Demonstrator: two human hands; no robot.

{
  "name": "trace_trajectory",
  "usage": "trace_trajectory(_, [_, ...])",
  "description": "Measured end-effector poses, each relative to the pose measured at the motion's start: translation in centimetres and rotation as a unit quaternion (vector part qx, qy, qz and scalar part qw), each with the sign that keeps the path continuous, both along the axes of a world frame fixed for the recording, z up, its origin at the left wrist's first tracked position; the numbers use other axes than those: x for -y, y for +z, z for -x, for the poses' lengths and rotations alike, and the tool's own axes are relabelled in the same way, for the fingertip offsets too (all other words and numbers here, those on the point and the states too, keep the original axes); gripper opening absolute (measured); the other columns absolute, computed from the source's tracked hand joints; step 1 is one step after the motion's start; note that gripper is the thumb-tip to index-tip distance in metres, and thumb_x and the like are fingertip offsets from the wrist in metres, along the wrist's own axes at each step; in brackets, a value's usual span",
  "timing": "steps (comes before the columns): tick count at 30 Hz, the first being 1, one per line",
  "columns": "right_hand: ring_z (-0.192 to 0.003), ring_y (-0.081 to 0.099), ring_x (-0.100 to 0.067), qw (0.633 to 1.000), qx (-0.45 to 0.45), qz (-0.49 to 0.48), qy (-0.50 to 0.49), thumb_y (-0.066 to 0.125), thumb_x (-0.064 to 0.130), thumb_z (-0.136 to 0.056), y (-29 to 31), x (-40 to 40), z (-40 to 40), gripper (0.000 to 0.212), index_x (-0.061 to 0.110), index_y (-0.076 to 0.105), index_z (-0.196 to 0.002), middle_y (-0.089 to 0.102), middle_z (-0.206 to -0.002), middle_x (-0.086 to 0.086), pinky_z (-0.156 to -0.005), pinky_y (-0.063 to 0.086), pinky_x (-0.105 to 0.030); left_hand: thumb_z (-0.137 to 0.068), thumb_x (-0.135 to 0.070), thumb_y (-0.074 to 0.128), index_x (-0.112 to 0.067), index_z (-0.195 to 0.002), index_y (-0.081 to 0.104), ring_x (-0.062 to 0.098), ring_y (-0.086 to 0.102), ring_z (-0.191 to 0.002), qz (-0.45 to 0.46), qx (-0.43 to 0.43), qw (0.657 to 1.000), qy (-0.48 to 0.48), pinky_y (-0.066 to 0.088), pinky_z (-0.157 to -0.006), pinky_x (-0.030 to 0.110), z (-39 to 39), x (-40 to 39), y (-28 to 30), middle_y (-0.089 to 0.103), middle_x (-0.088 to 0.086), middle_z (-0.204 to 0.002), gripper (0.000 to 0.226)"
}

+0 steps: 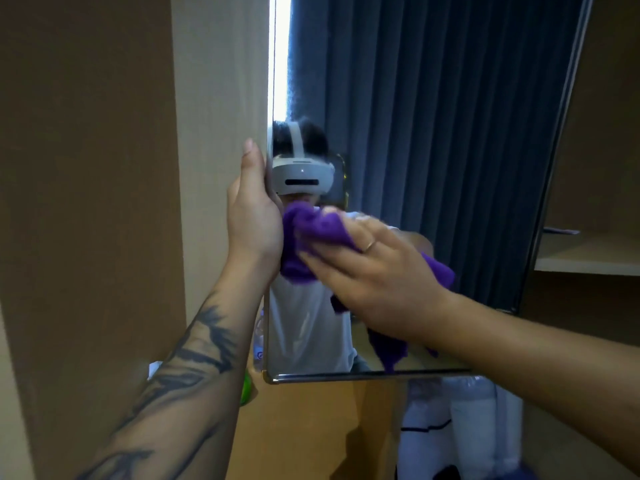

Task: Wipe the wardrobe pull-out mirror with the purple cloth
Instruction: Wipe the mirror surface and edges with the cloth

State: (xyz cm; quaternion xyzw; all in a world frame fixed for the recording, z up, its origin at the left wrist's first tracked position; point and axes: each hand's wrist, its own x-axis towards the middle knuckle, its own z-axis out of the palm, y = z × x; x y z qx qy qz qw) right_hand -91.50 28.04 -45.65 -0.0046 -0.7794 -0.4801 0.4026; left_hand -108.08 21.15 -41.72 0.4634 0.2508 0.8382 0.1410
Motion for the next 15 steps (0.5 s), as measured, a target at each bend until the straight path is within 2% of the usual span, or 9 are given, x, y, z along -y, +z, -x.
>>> trace_trajectory(2, [-0.145,0.043,-0.044,0.998,0.057,-0.014,0.006,0.047,0.017,-0.107,-0.8,-0.2,-0.6,0.041,0.011,0.060,-0.145,0.060,-0.148,-0.012,-0.114,0.041,-0.057,-0.107,-0.055,0.038,-0.016,-0.087,0.079,0.015,0.073,-0.074,0.002,0.003,1.000,0.005,0.057,-0.070,0.028,0.0,0.1,-0.1,0.076,0.000,-0.078,0.061])
trace_trajectory(4, [-0.148,0.038,-0.045,1.000,0.011,0.015,-0.001,0.048,0.021,-0.107,1.0,-0.8,-0.6,0.041,0.011,0.058,-0.147,0.055,-0.152,-0.013,-0.119,0.034,-0.059,-0.105,-0.059,0.037,-0.003,-0.112,0.076,0.023,0.076,-0.089,0.007,-0.015,1.000,-0.013,0.061,-0.086,0.041,0.0,0.4,-0.2,0.079,0.009,-0.093,0.069])
trace_trajectory(5, [-0.148,0.037,-0.046,0.999,-0.037,0.039,-0.002,0.052,0.020,-0.106,2.1,-1.0,-0.5,0.042,0.010,0.058,-0.146,0.054,-0.153,-0.014,-0.120,0.032,-0.059,-0.104,-0.061,0.037,-0.001,-0.118,0.074,0.024,0.075,-0.091,0.011,-0.022,1.000,-0.016,0.060,-0.093,0.049,0.0,0.6,-0.2,0.079,0.009,-0.094,0.071])
trace_trajectory(7, [-0.147,0.038,-0.049,0.993,-0.094,0.077,-0.003,0.058,0.015,-0.103,2.5,-0.7,-0.2,0.044,0.005,0.058,-0.146,0.053,-0.153,-0.017,-0.120,0.031,-0.060,-0.105,-0.060,0.036,-0.011,-0.105,0.079,0.018,0.075,-0.083,0.011,-0.029,0.999,-0.017,0.062,-0.084,0.046,0.0,0.9,0.0,0.078,0.002,-0.086,0.065])
trace_trajectory(8, [-0.146,0.038,-0.050,0.995,-0.078,0.068,0.003,0.059,0.015,-0.103,1.5,-0.5,-0.2,0.044,0.005,0.058,-0.145,0.055,-0.151,-0.017,-0.120,0.031,-0.060,-0.104,-0.060,0.037,-0.012,-0.102,0.080,0.023,0.076,-0.088,0.009,-0.022,1.000,-0.016,0.061,-0.085,0.044,-0.1,0.9,0.2,0.079,0.007,-0.091,0.063])
trace_trajectory(10, [-0.146,0.039,-0.049,0.999,0.030,0.016,0.018,0.052,0.013,-0.106,-1.3,-0.1,-0.4,0.039,0.009,0.062,-0.143,0.061,-0.145,-0.014,-0.120,0.034,-0.059,-0.099,-0.061,0.042,-0.013,-0.095,0.081,0.029,0.074,-0.099,0.009,0.002,1.000,0.006,0.054,-0.098,0.044,-0.2,0.6,0.4,0.079,0.012,-0.097,0.062])
trace_trajectory(12, [-0.146,0.041,-0.045,0.994,0.106,-0.025,0.014,0.047,0.013,-0.108,-2.1,0.0,-1.0,0.037,0.014,0.064,-0.141,0.065,-0.141,-0.009,-0.119,0.037,-0.057,-0.098,-0.061,0.044,-0.018,-0.082,0.081,0.018,0.070,-0.090,0.011,0.012,0.999,0.035,0.049,-0.095,0.038,0.1,0.4,0.3,0.076,0.001,-0.086,0.059])
trace_trajectory(13, [-0.146,0.042,-0.044,0.995,0.093,-0.024,0.012,0.049,0.013,-0.108,-1.5,-0.2,-1.1,0.036,0.015,0.066,-0.140,0.066,-0.141,-0.009,-0.118,0.038,-0.057,-0.098,-0.061,0.044,-0.016,-0.090,0.081,0.019,0.070,-0.094,0.015,0.004,0.999,0.030,0.049,-0.096,0.039,0.1,0.5,0.3,0.076,0.003,-0.091,0.059])
trace_trajectory(15, [-0.145,0.042,-0.047,0.999,-0.002,0.040,0.010,0.055,0.016,-0.105,0.4,-0.7,-0.6,0.037,0.011,0.064,-0.141,0.061,-0.146,-0.013,-0.117,0.037,-0.059,-0.101,-0.060,0.043,-0.005,-0.118,0.075,0.030,0.070,-0.109,0.020,-0.008,1.000,-0.002,0.050,-0.103,0.043,0.2,0.7,0.2,0.075,0.016,-0.111,0.066])
